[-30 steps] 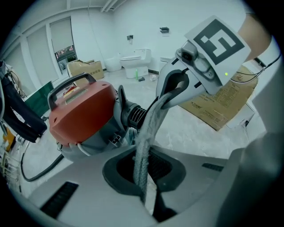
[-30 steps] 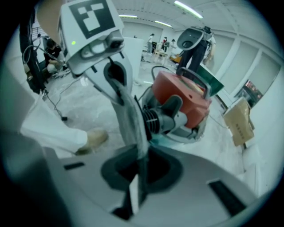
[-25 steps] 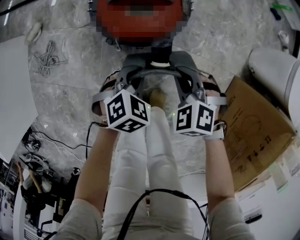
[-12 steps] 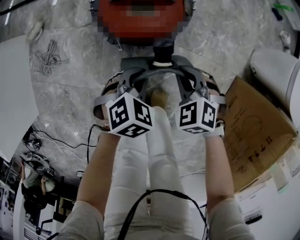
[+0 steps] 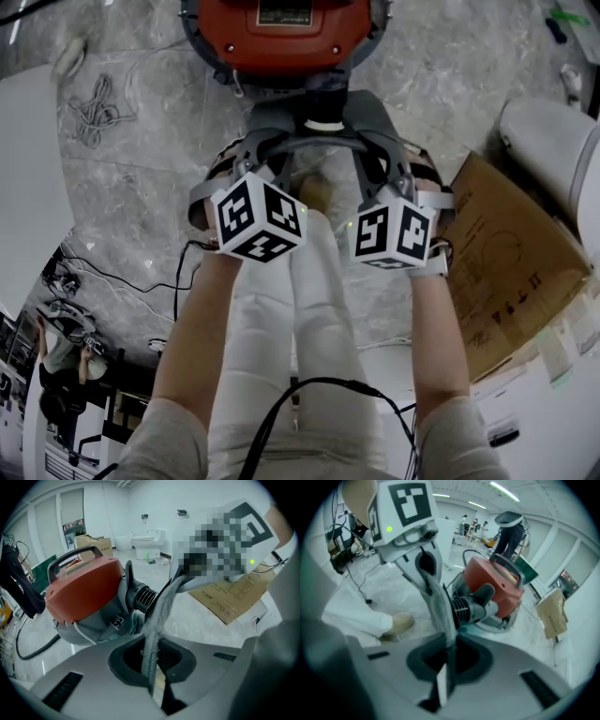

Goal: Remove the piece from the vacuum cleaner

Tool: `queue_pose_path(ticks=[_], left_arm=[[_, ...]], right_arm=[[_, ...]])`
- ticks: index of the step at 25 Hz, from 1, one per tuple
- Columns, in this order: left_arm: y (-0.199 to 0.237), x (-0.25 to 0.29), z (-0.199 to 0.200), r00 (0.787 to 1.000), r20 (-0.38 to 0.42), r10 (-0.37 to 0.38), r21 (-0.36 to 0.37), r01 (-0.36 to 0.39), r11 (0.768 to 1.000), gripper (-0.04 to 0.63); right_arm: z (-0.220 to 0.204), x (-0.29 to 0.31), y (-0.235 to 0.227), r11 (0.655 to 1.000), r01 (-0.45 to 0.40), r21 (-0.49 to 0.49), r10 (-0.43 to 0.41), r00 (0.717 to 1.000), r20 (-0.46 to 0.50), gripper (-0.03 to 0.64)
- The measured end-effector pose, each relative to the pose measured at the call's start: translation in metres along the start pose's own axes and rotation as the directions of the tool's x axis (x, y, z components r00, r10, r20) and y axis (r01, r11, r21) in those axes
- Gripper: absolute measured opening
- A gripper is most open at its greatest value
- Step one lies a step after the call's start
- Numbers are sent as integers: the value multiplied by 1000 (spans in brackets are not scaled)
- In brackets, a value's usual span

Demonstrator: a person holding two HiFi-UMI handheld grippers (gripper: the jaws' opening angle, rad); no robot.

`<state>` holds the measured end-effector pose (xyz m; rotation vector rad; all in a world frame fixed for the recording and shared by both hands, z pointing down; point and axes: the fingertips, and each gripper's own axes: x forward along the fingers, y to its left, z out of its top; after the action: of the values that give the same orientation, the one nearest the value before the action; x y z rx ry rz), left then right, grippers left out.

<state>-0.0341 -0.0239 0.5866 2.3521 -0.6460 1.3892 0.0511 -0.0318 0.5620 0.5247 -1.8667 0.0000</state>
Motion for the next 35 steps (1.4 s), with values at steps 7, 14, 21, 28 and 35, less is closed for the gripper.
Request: queue_pose_path(ticks=[7, 14, 21, 28, 35], left_arm=[[2, 8, -6, 1000, 13, -4, -88, 5, 996, 34], [-4, -8, 1, 1000, 20, -2, -109, 4, 994, 34], [-7, -20, 12, 999, 29, 22, -76, -20, 997, 34], [-6, -11, 6, 999, 38, 12, -62, -10, 998, 34], [3, -1, -4, 1000, 31, 7, -85, -5, 996, 34]], right_arm=[[10, -9, 4, 997, 14, -75, -15, 1000, -14, 26], [2, -3, 2, 997, -9, 80, 5, 999, 46, 26], [-7, 9, 3, 953, -85, 291, 48, 990, 134, 26], [-6, 5, 3, 968, -44, 246, 22, 996, 91, 26], [9, -8, 5, 996, 6, 94, -9, 999, 34, 26]])
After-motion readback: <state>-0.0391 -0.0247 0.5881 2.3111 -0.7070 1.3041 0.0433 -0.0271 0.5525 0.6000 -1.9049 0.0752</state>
